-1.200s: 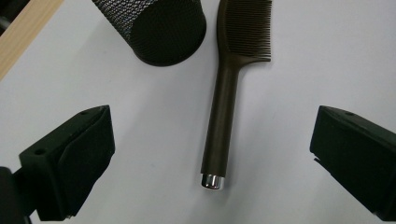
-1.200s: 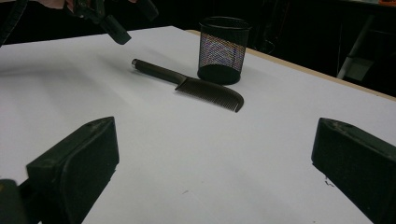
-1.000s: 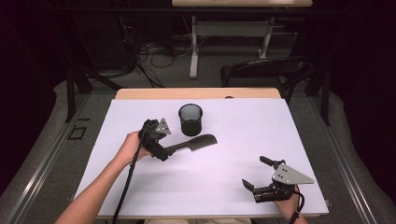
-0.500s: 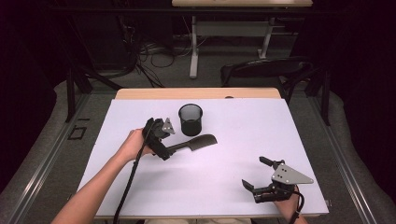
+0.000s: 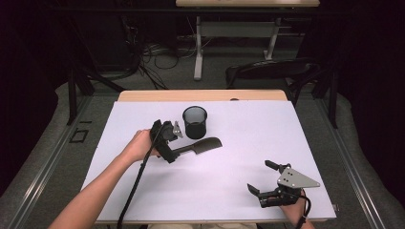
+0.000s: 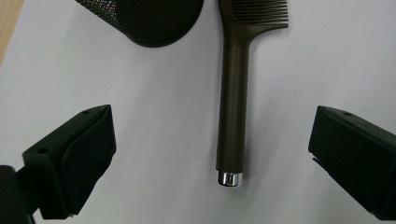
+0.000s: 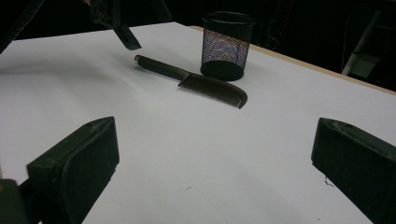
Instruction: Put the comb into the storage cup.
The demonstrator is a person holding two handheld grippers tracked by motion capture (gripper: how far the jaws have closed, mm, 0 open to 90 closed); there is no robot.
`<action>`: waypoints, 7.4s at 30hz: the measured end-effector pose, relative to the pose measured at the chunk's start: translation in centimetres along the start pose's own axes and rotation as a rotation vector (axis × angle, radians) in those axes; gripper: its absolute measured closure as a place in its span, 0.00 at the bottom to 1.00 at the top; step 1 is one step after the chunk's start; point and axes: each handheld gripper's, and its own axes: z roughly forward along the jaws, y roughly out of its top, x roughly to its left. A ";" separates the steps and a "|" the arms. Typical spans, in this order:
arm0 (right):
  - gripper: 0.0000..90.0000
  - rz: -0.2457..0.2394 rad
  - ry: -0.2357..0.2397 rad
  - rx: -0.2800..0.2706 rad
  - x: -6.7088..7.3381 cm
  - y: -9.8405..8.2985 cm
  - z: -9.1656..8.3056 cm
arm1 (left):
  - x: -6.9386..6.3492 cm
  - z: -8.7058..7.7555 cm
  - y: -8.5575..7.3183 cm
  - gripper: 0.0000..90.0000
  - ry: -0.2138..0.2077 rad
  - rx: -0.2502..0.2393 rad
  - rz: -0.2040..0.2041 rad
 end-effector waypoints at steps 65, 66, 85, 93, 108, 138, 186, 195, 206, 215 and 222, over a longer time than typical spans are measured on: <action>0.01 -0.003 0.012 0.026 0.0 -0.2 0.3 | 0.2 4.5 3.8 0.71 -0.146 0.160 -0.001; 0.01 -0.003 0.012 0.026 0.0 -0.2 0.3 | 0.2 4.5 3.8 0.71 -0.147 0.166 0.003; 0.01 -0.005 0.013 0.030 0.0 -0.3 0.3 | 0.4 5.3 3.7 0.80 -0.175 0.187 0.014; 0.01 -0.005 0.011 0.029 0.0 -0.2 0.3 | 0.2 5.0 3.5 0.81 -0.169 0.142 -0.006; 0.01 -0.007 0.009 0.029 0.0 -0.2 0.3 | 0.1 3.0 3.3 0.81 -0.186 0.033 -0.028; 0.01 -0.003 0.006 0.032 0.0 -0.3 0.4 | -1.0 0.8 1.0 0.81 -0.165 -0.145 -0.079; 0.01 0.004 -0.008 0.038 -0.2 -0.3 0.3 | -1.8 -1.8 -2.7 0.81 -0.082 -0.385 -0.198; 0.01 0.004 -0.006 0.041 -0.2 -0.3 0.4 | -1.4 -2.2 -3.6 0.81 -0.068 -0.428 -0.238; 0.01 0.008 -0.011 0.040 -0.2 -0.3 0.3 | -1.2 -2.7 -4.0 0.81 -0.055 -0.463 -0.259; 0.01 0.006 -0.011 0.041 -0.3 -0.3 0.3 | -0.9 -2.8 -4.4 0.81 -0.031 -0.487 -0.289; 0.01 0.006 -0.010 0.046 -0.3 -0.3 0.3 | -0.6 -2.8 -4.6 0.81 -0.012 -0.501 -0.308</action>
